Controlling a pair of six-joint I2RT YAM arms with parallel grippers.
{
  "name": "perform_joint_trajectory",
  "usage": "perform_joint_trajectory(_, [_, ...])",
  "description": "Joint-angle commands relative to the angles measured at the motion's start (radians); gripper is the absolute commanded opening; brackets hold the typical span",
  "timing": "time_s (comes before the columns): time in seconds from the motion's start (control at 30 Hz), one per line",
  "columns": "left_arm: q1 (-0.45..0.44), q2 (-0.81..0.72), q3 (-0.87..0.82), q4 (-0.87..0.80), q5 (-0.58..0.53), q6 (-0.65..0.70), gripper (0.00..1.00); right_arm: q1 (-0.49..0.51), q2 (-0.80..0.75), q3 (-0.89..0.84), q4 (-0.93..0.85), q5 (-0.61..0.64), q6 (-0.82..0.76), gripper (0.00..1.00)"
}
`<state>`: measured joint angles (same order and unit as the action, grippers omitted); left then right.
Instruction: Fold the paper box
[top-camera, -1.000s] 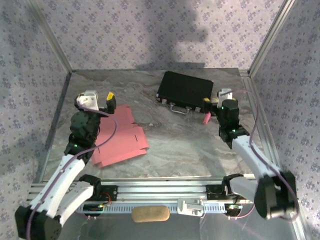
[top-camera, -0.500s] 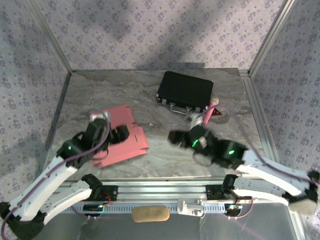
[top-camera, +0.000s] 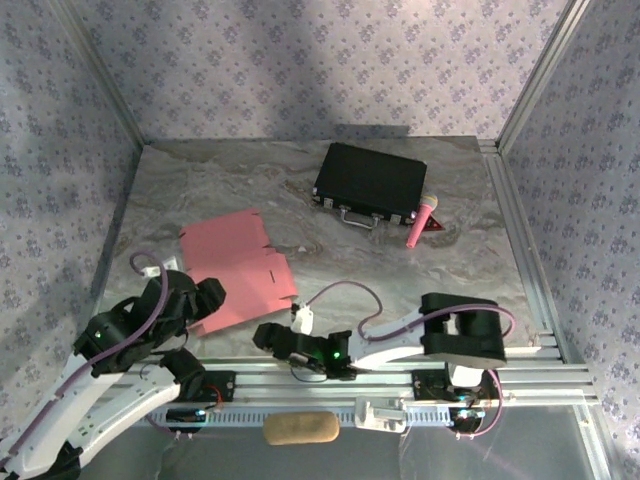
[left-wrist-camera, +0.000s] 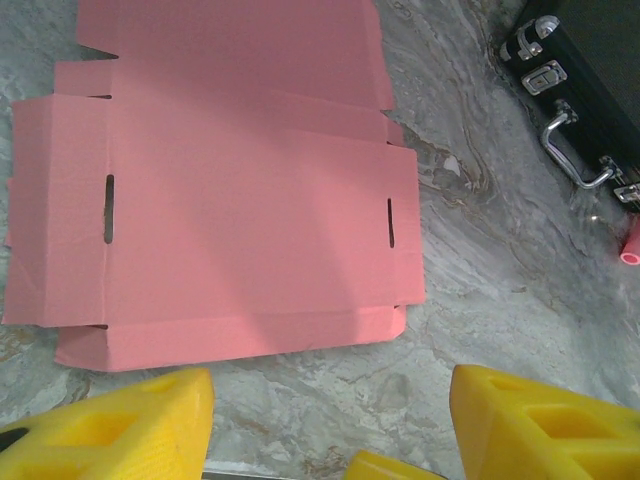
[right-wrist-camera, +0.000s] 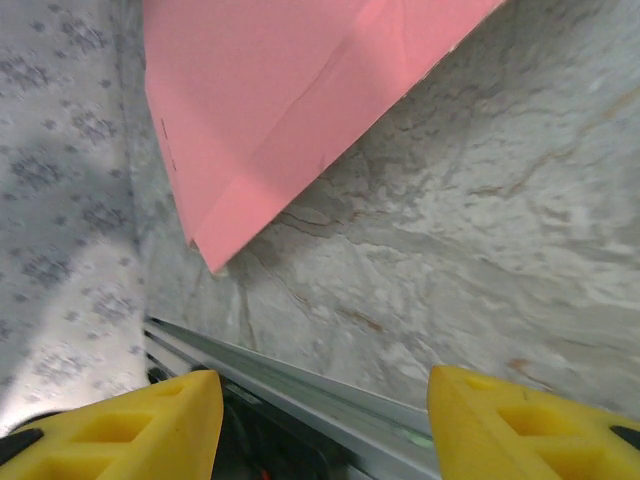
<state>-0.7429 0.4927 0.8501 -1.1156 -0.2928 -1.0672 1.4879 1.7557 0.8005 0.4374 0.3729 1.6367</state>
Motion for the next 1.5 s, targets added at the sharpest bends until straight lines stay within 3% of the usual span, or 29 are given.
perform_joint_trajectory(0.0, [-0.007, -0.036, 0.008, -0.033, -0.006, -0.008, 0.63, -0.015, 0.057, -0.006, 0.218, 0.062, 0.13, 0.57])
perform_joint_trajectory(0.63, [-0.007, -0.101, -0.007, 0.012, 0.058, 0.024, 0.58, -0.156, 0.321, 0.066, 0.468, 0.038, 0.201, 0.5])
perform_joint_trajectory(0.7, [-0.006, -0.107, -0.008, 0.015, 0.059, 0.024, 0.58, -0.156, 0.343, 0.081, 0.489, 0.045, 0.208, 0.48])
perform_joint_trajectory(0.87, [-0.007, -0.108, -0.011, 0.026, 0.07, 0.03, 0.57, -0.172, 0.337, 0.076, 0.523, 0.075, 0.192, 0.24])
perform_joint_trajectory(1.0, [-0.007, -0.112, -0.013, 0.031, 0.075, 0.033, 0.57, -0.202, 0.259, 0.064, 0.46, 0.087, 0.131, 0.0])
perform_joint_trajectory(1.23, [-0.006, -0.114, -0.009, 0.038, 0.101, 0.073, 0.59, -0.261, 0.002, 0.035, 0.226, 0.096, 0.048, 0.0])
perform_joint_trajectory(1.4, [-0.007, -0.089, -0.026, 0.123, 0.143, 0.158, 0.65, -0.296, -0.199, 0.079, -0.064, 0.1, 0.025, 0.0])
perform_joint_trajectory(1.47, [-0.008, -0.06, -0.013, 0.148, 0.135, 0.225, 0.73, -0.324, -0.269, 0.132, -0.214, 0.077, 0.022, 0.0])
